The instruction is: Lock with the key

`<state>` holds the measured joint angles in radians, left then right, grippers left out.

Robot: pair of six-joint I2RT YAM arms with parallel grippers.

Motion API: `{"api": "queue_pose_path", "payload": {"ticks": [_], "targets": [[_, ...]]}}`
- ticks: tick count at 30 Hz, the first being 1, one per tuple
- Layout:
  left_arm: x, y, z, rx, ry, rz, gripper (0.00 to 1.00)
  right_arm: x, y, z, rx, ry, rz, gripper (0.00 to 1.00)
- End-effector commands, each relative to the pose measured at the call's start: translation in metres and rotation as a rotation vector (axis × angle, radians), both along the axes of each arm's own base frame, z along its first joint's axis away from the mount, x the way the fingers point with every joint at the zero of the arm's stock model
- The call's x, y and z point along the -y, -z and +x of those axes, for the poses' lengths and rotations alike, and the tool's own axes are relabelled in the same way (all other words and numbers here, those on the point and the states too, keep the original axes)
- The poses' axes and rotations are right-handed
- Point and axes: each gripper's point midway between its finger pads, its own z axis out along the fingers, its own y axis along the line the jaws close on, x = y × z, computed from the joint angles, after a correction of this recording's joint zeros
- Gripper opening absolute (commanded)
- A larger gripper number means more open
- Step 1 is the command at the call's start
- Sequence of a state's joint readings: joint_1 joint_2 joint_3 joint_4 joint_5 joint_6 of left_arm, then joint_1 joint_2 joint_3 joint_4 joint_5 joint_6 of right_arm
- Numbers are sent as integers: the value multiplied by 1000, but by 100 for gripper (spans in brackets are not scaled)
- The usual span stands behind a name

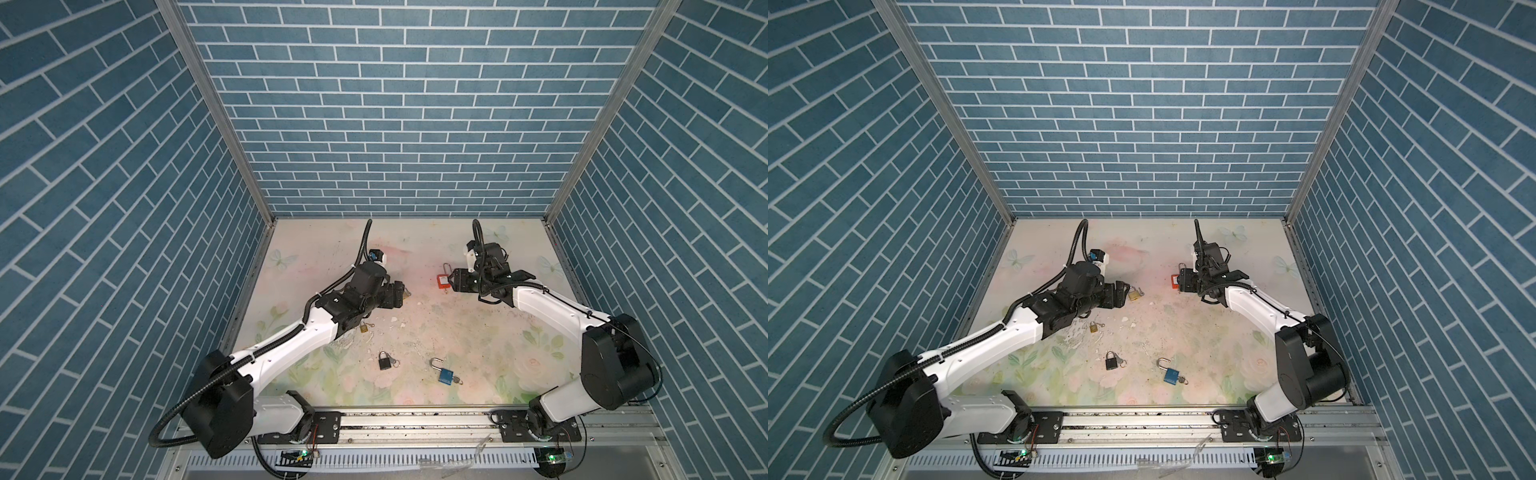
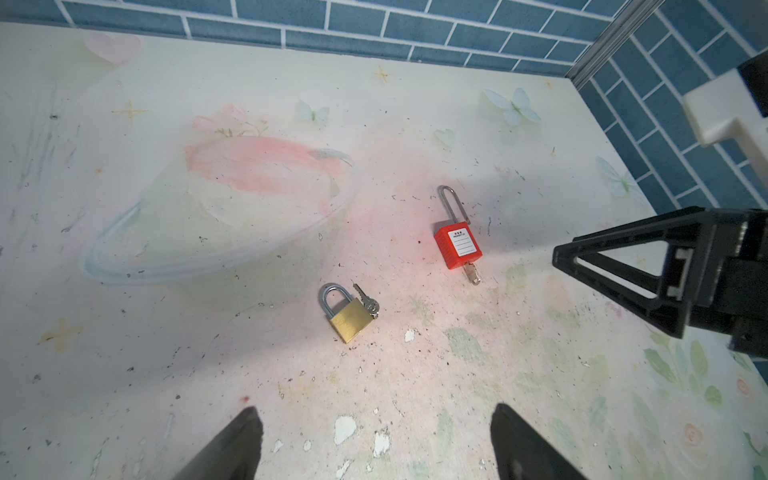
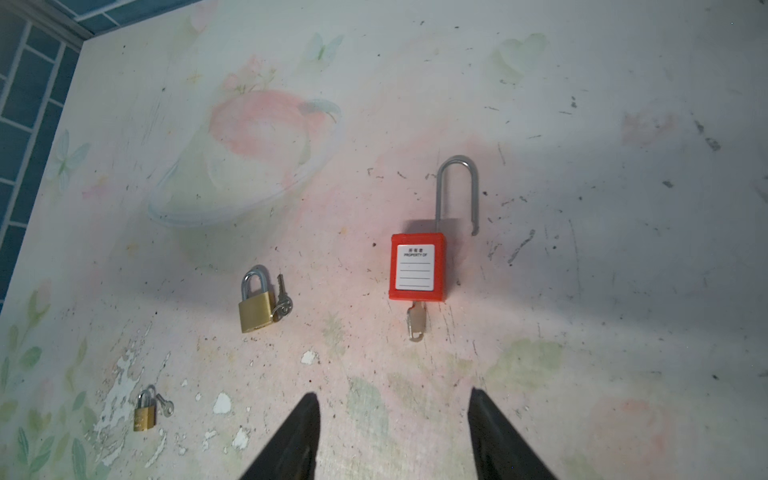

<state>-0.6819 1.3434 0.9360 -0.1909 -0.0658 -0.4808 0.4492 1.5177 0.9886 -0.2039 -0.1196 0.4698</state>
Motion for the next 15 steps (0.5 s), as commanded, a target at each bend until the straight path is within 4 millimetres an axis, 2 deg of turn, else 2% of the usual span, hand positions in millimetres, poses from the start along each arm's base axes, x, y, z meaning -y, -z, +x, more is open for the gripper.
{"api": "queue_pose_path", "payload": {"ticks": [1,7,11,15], "targets": [[13,0,10,-22,3,43,88,25,-6,1,-4,153,53,58],[58,19,27,-69,17,104,86,66,-3,-10,-5,311,53,57],[88,38,37,-95,-8,141,84,79,0,-22,-8,328,21,59],[120,57,45,-112,-30,168,83,80,2,-38,-7,286,18,62]]}}
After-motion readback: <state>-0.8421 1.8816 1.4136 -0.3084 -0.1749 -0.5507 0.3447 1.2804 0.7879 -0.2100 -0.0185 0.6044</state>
